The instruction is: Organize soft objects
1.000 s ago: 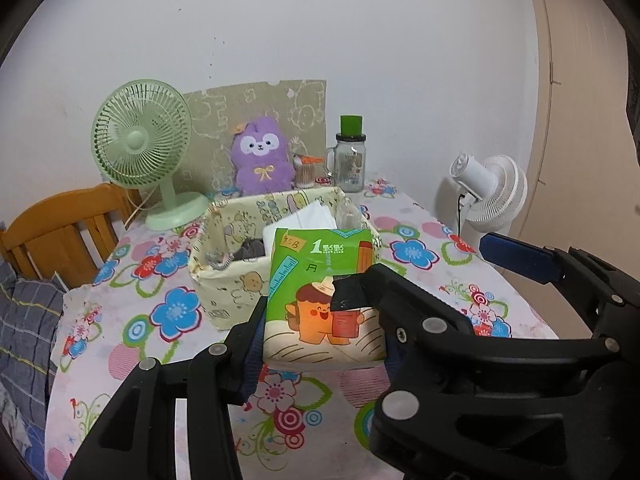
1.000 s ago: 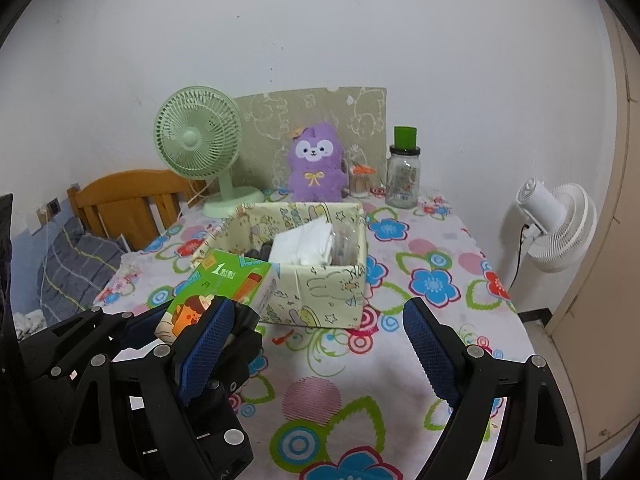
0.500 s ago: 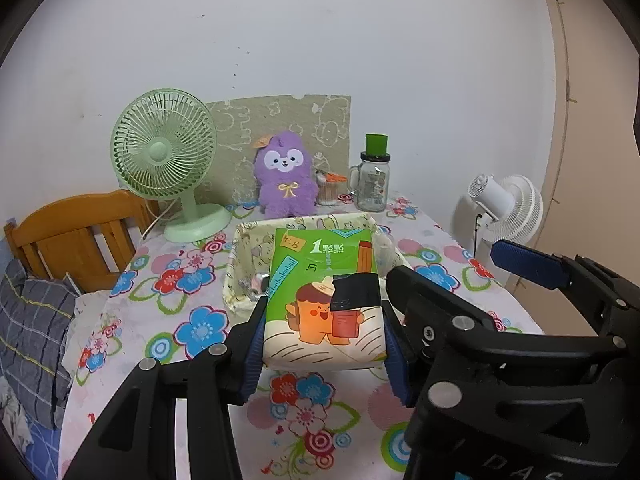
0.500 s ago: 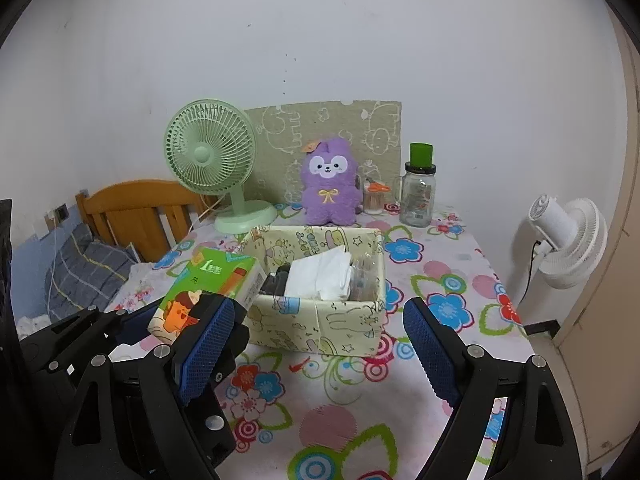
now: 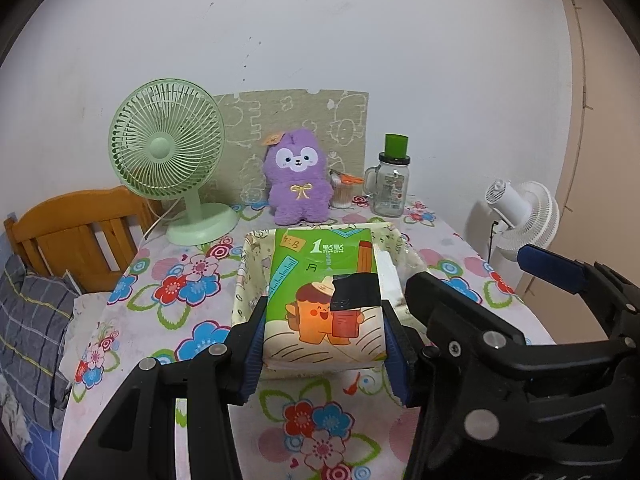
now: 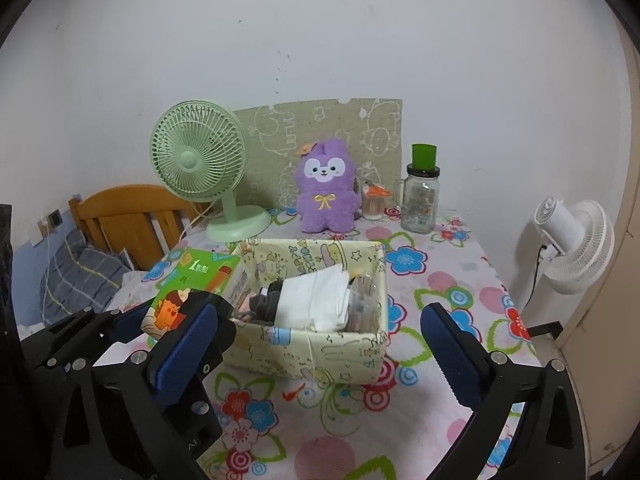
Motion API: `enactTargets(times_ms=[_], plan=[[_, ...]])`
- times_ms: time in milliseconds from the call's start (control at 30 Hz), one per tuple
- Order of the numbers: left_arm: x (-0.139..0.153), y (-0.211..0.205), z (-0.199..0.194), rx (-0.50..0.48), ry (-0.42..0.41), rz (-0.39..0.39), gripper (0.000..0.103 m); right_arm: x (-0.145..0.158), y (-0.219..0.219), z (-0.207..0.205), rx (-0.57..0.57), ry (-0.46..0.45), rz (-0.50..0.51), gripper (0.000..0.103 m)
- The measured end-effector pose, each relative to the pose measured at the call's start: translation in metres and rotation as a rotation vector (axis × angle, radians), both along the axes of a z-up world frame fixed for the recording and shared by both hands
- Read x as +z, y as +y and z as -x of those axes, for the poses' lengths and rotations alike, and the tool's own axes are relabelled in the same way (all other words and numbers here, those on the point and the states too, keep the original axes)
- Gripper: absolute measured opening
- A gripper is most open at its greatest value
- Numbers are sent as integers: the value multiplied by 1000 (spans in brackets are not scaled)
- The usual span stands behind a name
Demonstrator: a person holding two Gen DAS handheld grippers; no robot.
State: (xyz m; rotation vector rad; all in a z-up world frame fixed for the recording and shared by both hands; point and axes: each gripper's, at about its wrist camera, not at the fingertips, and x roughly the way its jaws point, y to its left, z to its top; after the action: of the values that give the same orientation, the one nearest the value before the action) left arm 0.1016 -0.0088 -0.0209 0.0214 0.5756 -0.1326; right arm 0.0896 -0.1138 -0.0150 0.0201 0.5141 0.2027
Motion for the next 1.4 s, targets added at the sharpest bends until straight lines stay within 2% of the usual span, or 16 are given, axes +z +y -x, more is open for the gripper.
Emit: enactTargets(times_ms=[767, 900, 1000, 1033, 1400], plan=[[-27, 8, -73, 59, 54, -16, 53, -23, -1, -73, -22, 71, -18, 103], [-38, 12, -85, 65, 86, -4, 58, -30, 0, -83, -24, 94, -12, 103], [-42, 13, -85, 67, 94, -3, 74, -35, 1, -89, -24, 110, -6, 103], [-42, 14, -84, 67, 92, -2, 76, -36, 2, -90, -23, 115, -7, 103], [-27, 18, -55, 62, 53, -2, 88, -34, 2, -77, -19, 106, -25, 103]])
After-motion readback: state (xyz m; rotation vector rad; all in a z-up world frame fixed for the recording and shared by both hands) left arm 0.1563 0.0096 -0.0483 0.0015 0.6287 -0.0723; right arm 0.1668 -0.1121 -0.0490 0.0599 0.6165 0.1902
